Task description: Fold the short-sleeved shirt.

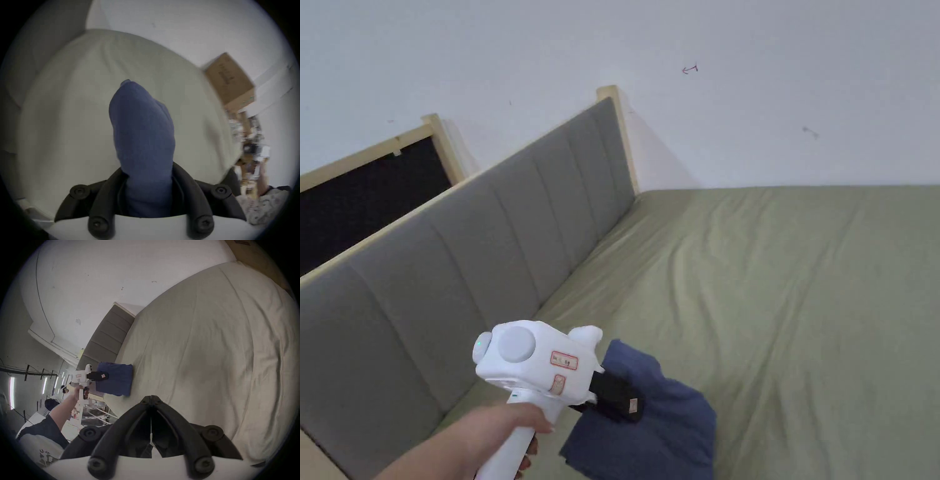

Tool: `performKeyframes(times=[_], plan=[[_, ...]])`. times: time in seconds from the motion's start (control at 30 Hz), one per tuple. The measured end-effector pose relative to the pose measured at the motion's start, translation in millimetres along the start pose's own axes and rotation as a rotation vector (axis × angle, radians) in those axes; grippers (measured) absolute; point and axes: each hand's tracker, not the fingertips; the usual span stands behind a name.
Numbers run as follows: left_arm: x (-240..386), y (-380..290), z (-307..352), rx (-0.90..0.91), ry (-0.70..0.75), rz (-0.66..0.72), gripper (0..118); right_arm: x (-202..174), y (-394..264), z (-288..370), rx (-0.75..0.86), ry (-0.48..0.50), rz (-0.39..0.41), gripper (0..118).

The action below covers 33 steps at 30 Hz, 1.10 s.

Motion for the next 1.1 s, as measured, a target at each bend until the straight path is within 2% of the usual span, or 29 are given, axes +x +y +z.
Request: performKeyframes(times=[0.07, 0.1, 0.13, 0.17, 0.2, 0.23, 0.27, 0.43, 0.57, 0.63, 0.7, 0.73, 0.77, 0.8, 0.87, 0.97, 1.1], plan=[[-15, 1, -1, -0.013, 0.087, -0.011, 23, -4, -1, -5, -0.004, -0.016, 0.006, 0], [-18, -2, -2, -0.016, 0.12, -0.015, 31, -6, -1, -7, -0.004, -0.022, 0.005, 0], [-21, -4, -5, -0.018, 0.157, -0.027, 48, -6, -1, -7, -0.005, -0.025, 0.002, 0], [-21, -5, -6, -0.022, 0.213, -0.05, 87, -7, -1, -8, -0.006, -0.024, -0.004, 0], [-21, -5, -7, -0.022, 0.255, -0.076, 113, -8, -2, -9, -0.005, -0.024, -0.009, 0], [-21, -7, -6, -0.013, 0.286, -0.087, 118, -8, -2, -9, -0.005, -0.021, -0.014, 0], [-21, -8, -1, 0.008, 0.309, -0.094, 114, -6, -1, -7, -0.006, -0.02, -0.017, 0], [-8, -13, 35, 0.161, 0.321, -0.053, 114, -4, 2, -2, -0.001, -0.052, -0.001, 0], [20, -25, 44, 0.227, 0.445, -0.052, 114, -3, 4, 8, 0.017, -0.06, 0.015, 0], [38, -33, 35, 0.212, 0.402, -0.057, 114, -5, 5, 13, 0.023, -0.066, 0.03, 0], [62, -43, 17, 0.135, 0.3, -0.064, 114, -4, 7, 19, 0.027, -0.067, 0.041, 0], [76, -47, 8, 0.105, 0.257, -0.075, 111, -5, 8, 21, 0.03, -0.068, 0.047, 0], [93, -50, -3, 0.085, 0.24, -0.09, 95, -6, 10, 24, 0.033, -0.069, 0.054, 0], [109, -51, -13, 0.068, 0.237, -0.103, 67, -6, 11, 27, 0.034, -0.069, 0.058, 0], [148, -50, -36, 0.039, 0.209, -0.103, 1, -6, 16, 32, 0.03, -0.072, 0.064, 0], [209, -39, -43, 0.119, 0.05, -0.089, 2, -9, 28, 41, 0.012, -0.142, 0.071, 0], [282, -13, -23, 0.348, 0.034, -0.11, 2, -6, 57, 53, 0.0, -0.335, 0.036, 0]])
